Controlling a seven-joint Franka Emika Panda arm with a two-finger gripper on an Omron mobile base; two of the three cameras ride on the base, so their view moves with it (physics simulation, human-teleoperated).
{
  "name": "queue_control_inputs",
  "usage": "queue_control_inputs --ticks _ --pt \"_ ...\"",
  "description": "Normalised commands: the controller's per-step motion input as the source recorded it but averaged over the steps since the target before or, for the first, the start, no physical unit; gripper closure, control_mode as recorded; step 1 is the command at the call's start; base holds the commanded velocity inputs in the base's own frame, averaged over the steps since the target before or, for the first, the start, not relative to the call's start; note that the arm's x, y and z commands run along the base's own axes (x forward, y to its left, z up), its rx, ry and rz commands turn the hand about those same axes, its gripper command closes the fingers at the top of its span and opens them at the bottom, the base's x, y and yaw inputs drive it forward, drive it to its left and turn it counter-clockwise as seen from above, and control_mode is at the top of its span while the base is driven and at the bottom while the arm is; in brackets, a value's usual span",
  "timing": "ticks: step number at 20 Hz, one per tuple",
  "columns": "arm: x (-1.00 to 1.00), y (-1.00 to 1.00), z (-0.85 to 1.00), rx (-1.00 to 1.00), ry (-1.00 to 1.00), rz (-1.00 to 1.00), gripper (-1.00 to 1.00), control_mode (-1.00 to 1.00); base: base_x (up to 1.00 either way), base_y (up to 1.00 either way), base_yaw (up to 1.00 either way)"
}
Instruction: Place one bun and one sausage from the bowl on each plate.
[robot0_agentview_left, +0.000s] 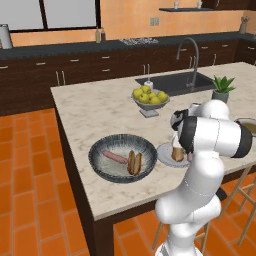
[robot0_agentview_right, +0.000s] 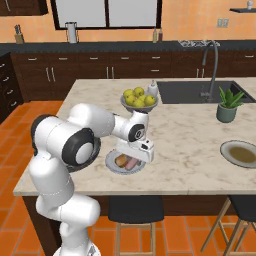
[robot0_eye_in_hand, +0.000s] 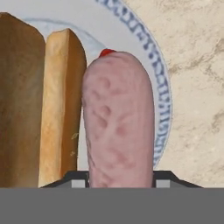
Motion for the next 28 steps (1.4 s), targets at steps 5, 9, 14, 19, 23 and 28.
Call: queue_control_inputs --ticks 5,9,14,19,23,28 --pt "-0.01 0.03 0.01 0.03 0.0 0.0 -1.0 -1.0 0.0 0.0 0.0" --pt "-0.16 0.01 0.32 0.0 0.0 0.0 -1.0 -1.0 0.0 0.0 0.0" --pt "-0.6 0.13 0.88 0.0 -0.01 -0.02 -1.0 -1.0 0.0 0.0 0.0" --pt "-0.46 0.93 0.47 0.0 0.0 0.0 -1.0 -1.0 0.0 0.0 0.0" --pt "-0.42 1.0 0.17 0.0 0.01 0.0 -1.0 -1.0 0.0 0.0 0.0" --pt "-0.35 1.0 0.1 0.0 0.0 0.0 -1.0 -1.0 0.0 0.0 0.0"
